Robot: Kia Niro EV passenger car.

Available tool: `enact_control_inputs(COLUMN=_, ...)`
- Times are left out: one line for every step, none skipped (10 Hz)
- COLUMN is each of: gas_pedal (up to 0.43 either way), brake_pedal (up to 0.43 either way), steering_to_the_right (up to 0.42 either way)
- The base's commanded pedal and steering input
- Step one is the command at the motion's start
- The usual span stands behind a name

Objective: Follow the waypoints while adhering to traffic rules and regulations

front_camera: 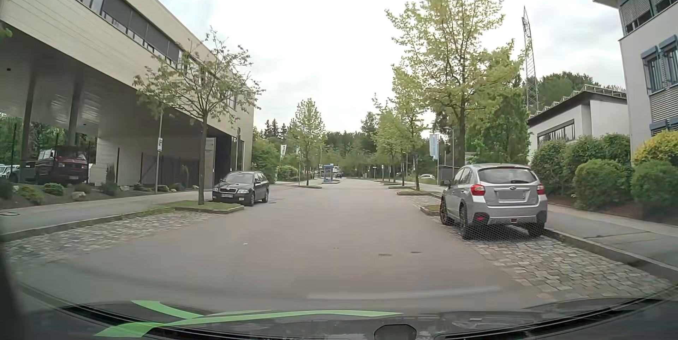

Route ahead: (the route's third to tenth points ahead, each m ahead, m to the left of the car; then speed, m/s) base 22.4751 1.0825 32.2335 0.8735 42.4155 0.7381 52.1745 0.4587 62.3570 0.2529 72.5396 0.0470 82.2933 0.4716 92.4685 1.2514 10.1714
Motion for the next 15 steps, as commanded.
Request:
enact_control_inputs(gas_pedal=0.138, brake_pedal=0.0, steering_to_the_right=-0.005)
enact_control_inputs(gas_pedal=0.138, brake_pedal=0.0, steering_to_the_right=-0.005)
enact_control_inputs(gas_pedal=0.138, brake_pedal=0.0, steering_to_the_right=-0.004)
enact_control_inputs(gas_pedal=0.138, brake_pedal=0.0, steering_to_the_right=-0.001)
enact_control_inputs(gas_pedal=0.138, brake_pedal=0.0, steering_to_the_right=0.004)
enact_control_inputs(gas_pedal=0.138, brake_pedal=0.0, steering_to_the_right=0.011)
enact_control_inputs(gas_pedal=0.138, brake_pedal=0.0, steering_to_the_right=0.011)
enact_control_inputs(gas_pedal=0.138, brake_pedal=0.0, steering_to_the_right=0.008)
enact_control_inputs(gas_pedal=0.138, brake_pedal=0.0, steering_to_the_right=0.005)
enact_control_inputs(gas_pedal=0.13, brake_pedal=0.0, steering_to_the_right=0.004)
enact_control_inputs(gas_pedal=0.13, brake_pedal=0.0, steering_to_the_right=0.005)
enact_control_inputs(gas_pedal=0.13, brake_pedal=0.0, steering_to_the_right=0.005)
enact_control_inputs(gas_pedal=0.13, brake_pedal=0.0, steering_to_the_right=0.005)
enact_control_inputs(gas_pedal=0.13, brake_pedal=0.0, steering_to_the_right=0.005)
enact_control_inputs(gas_pedal=0.13, brake_pedal=0.0, steering_to_the_right=0.004)
